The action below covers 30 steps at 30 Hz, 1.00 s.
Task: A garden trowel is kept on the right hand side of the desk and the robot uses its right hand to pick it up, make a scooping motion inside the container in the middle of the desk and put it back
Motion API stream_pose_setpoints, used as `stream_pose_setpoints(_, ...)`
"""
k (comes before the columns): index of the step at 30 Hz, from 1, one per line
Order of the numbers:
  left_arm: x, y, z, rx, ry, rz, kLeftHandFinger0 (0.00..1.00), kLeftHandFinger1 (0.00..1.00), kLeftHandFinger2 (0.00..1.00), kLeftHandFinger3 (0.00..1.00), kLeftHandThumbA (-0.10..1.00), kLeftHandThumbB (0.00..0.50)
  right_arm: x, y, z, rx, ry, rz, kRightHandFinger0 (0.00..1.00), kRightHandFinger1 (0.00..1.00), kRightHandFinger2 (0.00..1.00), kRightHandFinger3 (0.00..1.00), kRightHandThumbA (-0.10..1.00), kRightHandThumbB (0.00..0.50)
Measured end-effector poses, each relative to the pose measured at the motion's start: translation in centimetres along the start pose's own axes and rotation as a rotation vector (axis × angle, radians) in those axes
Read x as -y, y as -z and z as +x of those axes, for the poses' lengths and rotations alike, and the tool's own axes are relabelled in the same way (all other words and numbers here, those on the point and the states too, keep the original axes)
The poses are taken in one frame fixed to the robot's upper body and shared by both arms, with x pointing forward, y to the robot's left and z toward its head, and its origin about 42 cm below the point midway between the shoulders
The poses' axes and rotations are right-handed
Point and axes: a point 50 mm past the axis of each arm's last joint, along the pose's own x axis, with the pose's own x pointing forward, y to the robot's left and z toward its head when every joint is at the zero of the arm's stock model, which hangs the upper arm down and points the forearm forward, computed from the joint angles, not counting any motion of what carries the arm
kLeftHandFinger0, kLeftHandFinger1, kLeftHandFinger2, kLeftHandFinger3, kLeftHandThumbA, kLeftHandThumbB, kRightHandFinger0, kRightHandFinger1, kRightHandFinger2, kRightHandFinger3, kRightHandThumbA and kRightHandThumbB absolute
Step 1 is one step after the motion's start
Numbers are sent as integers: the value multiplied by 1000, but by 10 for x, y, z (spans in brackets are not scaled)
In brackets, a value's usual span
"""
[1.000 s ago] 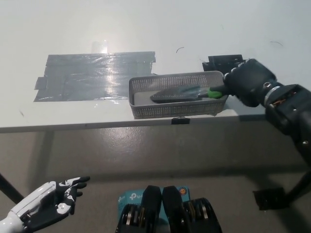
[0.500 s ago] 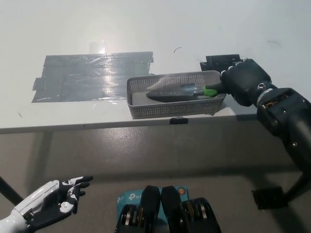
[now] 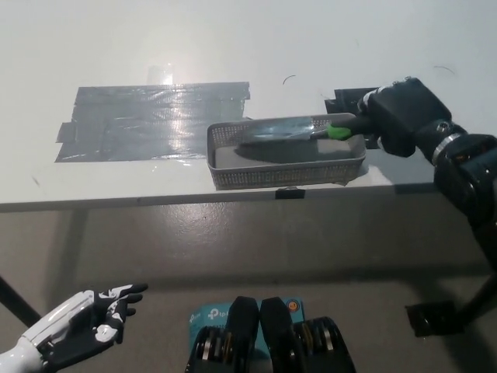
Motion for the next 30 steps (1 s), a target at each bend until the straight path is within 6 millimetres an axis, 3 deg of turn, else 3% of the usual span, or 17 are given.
stream_pose_setpoints(2,0,0,0,-1,0,-1,1000,1000,1000,1000,763,149,-2,-2,-1,20,24,12,0,110,523,540,-100,312)
stream_pose_setpoints(4,0,0,0,-1,1,-1,1000,1000,1000,1000,773,154,-2,-5,-1,38,53,24,0,123,516,633,-100,283)
stream_pose_setpoints(6,0,1,0,-3,2,-2,1000,1000,1000,1000,772,153,0,-6,-1,54,90,38,0,122,488,666,-100,286)
stream_pose_setpoints(8,1,1,0,-3,2,-2,1000,1000,1000,1000,770,160,2,-6,-1,58,116,49,0,109,470,650,-100,279)
stream_pose_setpoints(9,1,2,0,-5,3,-4,1000,1000,1000,1000,776,166,5,-4,-2,62,151,65,0,49,411,556,-100,355)
stream_pose_setpoints(11,2,3,0,-7,4,-5,1000,1000,1000,1000,773,161,9,-2,-2,59,184,79,0,33,401,512,-100,362)
stream_pose_setpoints(15,4,7,-3,-20,6,-13,1000,1000,1000,1000,786,159,18,13,-3,24,263,118,0,58,447,509,-100,259)
stream_pose_setpoints(18,6,10,-6,-28,7,-18,1000,1000,1000,1000,770,159,27,33,-2,-35,322,145,0,20,430,472,-100,275)
stream_pose_setpoints(20,7,11,-6,-32,7,-21,1000,1000,1000,1000,775,155,32,46,-2,-67,348,154,0,12,435,483,-100,211)
stream_pose_setpoints(21,7,12,-7,-32,6,-20,1000,1000,1000,1000,777,164,37,59,-2,-104,365,161,0,43,468,494,-100,226)
stream_pose_setpoints(24,8,14,-9,-37,6,-23,1000,1000,1000,1000,786,170,50,94,-5,-194,400,166,0,157,543,497,-100,199)
stream_pose_setpoints(25,8,15,-9,-39,6,-24,1000,1000,1000,1000,786,179,53,103,-6,-216,409,165,0,161,520,468,-100,194)
stream_pose_setpoints(26,9,16,-10,-41,6,-26,1000,1000,1000,1000,786,168,54,116,-9,-254,410,164,0,100,445,650,-100,158)
stream_pose_setpoints(27,10,17,-11,-43,6,-27,1000,1000,1000,1000,786,165,55,130,-12,-301,399,158,0,27,327,620,-100,132)
stream_pose_setpoints(28,10,18,-12,-45,6,-28,1000,1000,1000,1000,784,159,56,136,-14,-327,396,155,0,1,237,509,-100,96)
stream_pose_setpoints(29,11,19,-14,-48,5,-30,1000,1000,1000,1000,781,152,57,145,-17,-366,393,149,0,0,204,378,-100,54)
stream_pose_setpoints(30,11,20,-15,-51,4,-32,1000,1000,1000,1000,780,152,54,151,-19,-392,386,145,0,0,159,339,-100,43)
